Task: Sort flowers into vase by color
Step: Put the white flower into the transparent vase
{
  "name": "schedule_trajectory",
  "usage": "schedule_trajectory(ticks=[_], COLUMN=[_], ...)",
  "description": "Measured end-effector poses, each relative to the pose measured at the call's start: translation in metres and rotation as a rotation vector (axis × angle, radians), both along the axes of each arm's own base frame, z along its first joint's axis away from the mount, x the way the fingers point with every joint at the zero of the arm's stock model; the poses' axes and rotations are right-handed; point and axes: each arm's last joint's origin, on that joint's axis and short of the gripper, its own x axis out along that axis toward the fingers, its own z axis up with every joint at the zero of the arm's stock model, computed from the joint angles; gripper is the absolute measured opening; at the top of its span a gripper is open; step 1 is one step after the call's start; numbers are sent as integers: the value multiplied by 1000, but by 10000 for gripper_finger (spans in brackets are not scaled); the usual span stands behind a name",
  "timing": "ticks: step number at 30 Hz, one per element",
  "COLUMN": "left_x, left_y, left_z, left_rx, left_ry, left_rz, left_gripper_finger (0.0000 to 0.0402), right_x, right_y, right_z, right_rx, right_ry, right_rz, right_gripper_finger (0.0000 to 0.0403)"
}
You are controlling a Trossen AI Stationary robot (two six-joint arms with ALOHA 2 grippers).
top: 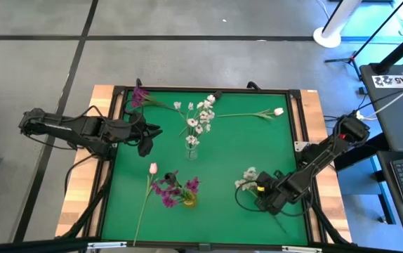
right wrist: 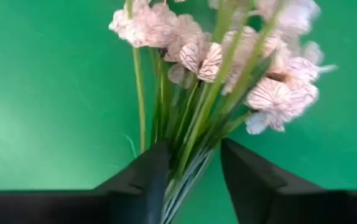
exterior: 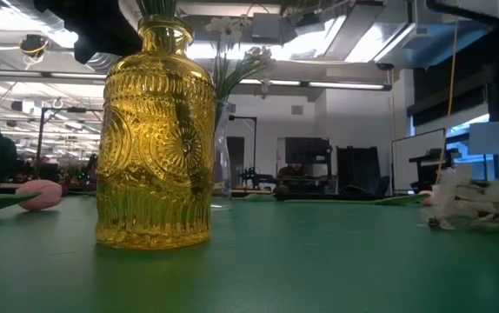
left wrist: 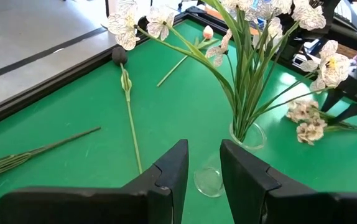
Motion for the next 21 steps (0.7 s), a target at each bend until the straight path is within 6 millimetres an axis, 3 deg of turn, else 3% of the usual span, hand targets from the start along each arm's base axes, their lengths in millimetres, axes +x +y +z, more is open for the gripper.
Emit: schedule_trajectory(ticks=[8,15,21], left_x=[0,0,0], left_y=[0,0,0], left_z=[0,0,0], left_rx=[0,-1,-17], left_ry=[0,-1,-8], left_rz=[0,1,10], left_gripper_finger=[89,89,89], right_x=[2,4,1], right_y=[-12,-37,-44], right_z=[22,55,67], right_rx=[-118,-226,-83], right_ry=[-199,-402,-353], right_rz=[-17,-52,33], right_gripper_finger=[12,13,13])
